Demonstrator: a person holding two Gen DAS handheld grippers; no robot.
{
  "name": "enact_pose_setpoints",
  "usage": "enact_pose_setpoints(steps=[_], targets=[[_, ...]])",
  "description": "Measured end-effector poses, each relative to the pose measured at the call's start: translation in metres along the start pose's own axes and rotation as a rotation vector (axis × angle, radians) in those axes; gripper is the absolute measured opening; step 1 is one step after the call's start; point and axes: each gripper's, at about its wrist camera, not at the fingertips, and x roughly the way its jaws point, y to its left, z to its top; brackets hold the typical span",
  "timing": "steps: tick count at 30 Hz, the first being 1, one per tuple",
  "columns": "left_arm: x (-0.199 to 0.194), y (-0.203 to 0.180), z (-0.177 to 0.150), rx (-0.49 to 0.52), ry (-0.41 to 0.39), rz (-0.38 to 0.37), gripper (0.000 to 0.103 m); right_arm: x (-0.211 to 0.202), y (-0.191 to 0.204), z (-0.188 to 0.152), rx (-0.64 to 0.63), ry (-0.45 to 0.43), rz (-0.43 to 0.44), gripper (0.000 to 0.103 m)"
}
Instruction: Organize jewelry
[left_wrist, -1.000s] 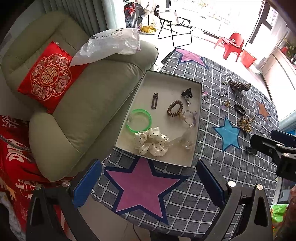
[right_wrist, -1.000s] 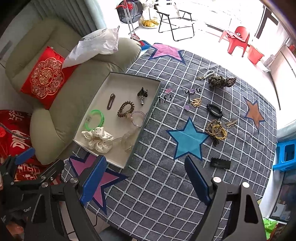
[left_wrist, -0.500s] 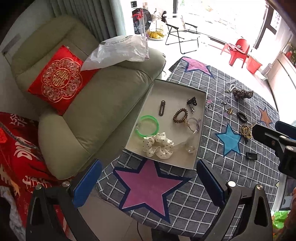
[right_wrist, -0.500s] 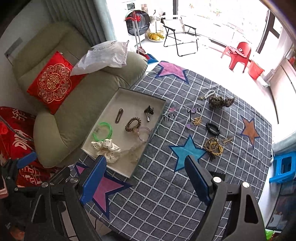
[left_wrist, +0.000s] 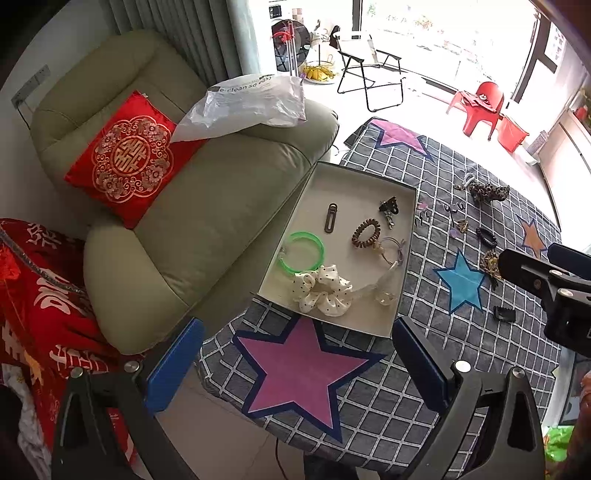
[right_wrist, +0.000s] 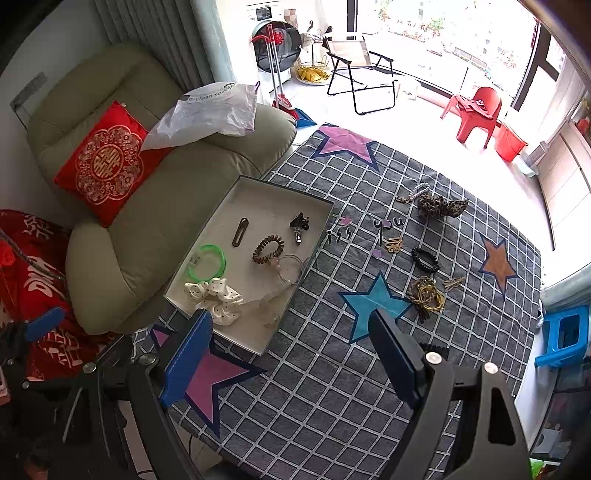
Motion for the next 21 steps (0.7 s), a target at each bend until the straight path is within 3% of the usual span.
enact_pose_setpoints(steps=[21], targets=[[0.0003,0.0012,-0.0011,-0.023,0.004,0.001,0.102,0.0002,0.0033,-0.0006,-0.004,-0.002,-0.002,0.088]])
